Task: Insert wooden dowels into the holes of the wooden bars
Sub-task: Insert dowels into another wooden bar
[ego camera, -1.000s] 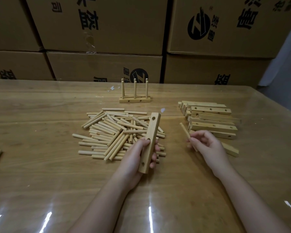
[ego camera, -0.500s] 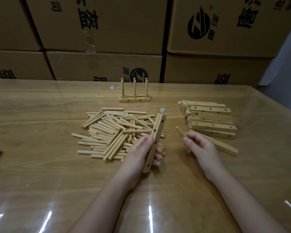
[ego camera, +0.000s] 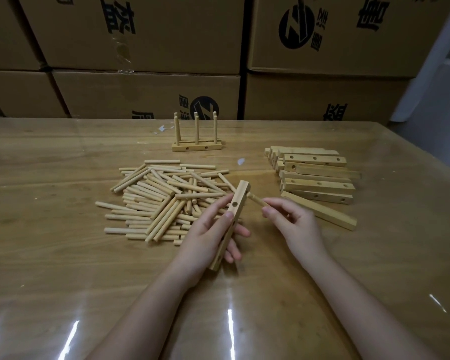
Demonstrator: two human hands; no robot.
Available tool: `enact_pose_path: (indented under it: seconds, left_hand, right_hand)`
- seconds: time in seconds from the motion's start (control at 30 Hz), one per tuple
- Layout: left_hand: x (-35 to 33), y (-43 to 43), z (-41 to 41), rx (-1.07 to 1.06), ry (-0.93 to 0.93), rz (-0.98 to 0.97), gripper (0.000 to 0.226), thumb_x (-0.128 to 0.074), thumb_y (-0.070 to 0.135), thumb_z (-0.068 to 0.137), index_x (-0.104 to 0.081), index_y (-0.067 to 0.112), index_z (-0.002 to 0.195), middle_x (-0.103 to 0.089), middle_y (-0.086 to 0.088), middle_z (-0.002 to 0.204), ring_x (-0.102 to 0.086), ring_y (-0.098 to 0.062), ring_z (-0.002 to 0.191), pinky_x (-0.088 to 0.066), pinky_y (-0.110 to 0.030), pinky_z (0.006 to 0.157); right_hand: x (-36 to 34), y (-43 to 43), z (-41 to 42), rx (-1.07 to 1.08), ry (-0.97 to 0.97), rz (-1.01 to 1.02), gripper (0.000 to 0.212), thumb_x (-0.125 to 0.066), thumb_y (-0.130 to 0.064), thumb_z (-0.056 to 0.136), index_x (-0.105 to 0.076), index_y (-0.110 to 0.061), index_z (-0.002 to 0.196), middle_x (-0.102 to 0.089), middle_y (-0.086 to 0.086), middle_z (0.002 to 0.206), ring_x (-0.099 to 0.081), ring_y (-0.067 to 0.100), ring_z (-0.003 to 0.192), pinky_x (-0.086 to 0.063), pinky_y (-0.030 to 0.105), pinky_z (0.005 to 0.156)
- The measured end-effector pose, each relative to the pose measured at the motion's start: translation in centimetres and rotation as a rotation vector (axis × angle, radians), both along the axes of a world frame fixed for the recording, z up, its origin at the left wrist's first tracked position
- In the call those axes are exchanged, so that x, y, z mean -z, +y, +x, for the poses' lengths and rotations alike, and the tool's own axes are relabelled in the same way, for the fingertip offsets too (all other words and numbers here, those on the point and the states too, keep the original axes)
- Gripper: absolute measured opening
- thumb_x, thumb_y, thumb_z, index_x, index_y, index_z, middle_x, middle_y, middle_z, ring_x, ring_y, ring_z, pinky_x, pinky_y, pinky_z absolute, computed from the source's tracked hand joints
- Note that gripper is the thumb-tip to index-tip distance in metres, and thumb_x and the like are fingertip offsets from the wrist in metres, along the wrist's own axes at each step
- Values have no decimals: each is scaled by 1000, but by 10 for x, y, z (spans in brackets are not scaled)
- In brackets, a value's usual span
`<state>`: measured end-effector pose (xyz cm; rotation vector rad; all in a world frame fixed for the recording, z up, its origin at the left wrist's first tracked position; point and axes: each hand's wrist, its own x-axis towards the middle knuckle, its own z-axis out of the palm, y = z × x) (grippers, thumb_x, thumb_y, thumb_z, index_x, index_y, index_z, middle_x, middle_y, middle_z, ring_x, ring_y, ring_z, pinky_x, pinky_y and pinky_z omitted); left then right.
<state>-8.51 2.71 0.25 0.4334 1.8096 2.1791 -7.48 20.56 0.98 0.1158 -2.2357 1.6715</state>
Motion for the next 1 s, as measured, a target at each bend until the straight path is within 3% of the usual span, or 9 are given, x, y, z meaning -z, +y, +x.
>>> enact_pose_path:
  seconds: [0.27, 0.37, 0.43, 0.53, 0.57, 0.73, 1.0]
  left_hand:
    - [5, -1, -2, 24, 20, 3, 44, -53, 37, 86, -49, 37, 130, -71, -13, 84, -61, -19, 49, -47, -22, 43]
    - [6, 0, -2, 26, 22, -5, 44, -53, 37, 86, -49, 38, 130, -71, -13, 83, -61, -19, 49, -46, -22, 43]
    - [6, 0, -2, 26, 25, -19, 44, -53, 36, 86, -49, 38, 130, -71, -13, 83, -61, -19, 49, -46, -22, 42]
    - [6, 1, -2, 23, 33, -42, 45, -52, 35, 87, -48, 38, 131, -71, -12, 83, -61, -19, 49, -46, -22, 42]
    - [6, 1, -2, 19, 35, -48, 44, -52, 33, 88, -47, 38, 131, -71, -12, 82, -61, -19, 49, -45, -21, 42]
    - [6, 1, -1, 3, 49, -85, 37, -48, 24, 95, -47, 39, 129, -71, -10, 82, -61, -18, 49, -45, -21, 41]
    - [7, 1, -1, 9, 63, -123, 36, -49, 29, 94, -49, 47, 124, -72, -9, 85, -62, -18, 51, -45, -21, 42]
  right_hand:
    - [2, 2, -2, 2, 0, 41, 18, -64, -13, 85, -68, -27, 96, -67, -3, 88, -60, 2, 86, -41, 9, 74]
    - [3, 2, -2, 13, 12, 66, 21, -64, -15, 86, -66, -34, 93, -66, -8, 86, -59, -1, 84, -40, 8, 73]
    - [3, 2, -2, 43, 20, 116, 20, -64, -19, 86, -66, -37, 92, -64, -12, 84, -58, 0, 85, -43, 18, 80]
    - [3, 1, -2, 107, 47, 219, 14, -64, -23, 85, -69, -32, 95, -61, -15, 82, -58, 9, 86, -42, 44, 90]
    - [3, 1, -2, 128, 64, 261, 14, -64, -25, 85, -69, -31, 96, -61, -15, 82, -58, 9, 85, -40, 46, 90]
    - [2, 3, 0, 214, 142, 453, 14, -63, -30, 86, -69, -34, 98, -60, -17, 82, -55, 3, 85, -23, 28, 80]
    - [1, 2, 0, 270, 180, 566, 16, -63, -30, 86, -71, -29, 99, -56, -20, 82, -52, 6, 84, -21, 29, 77]
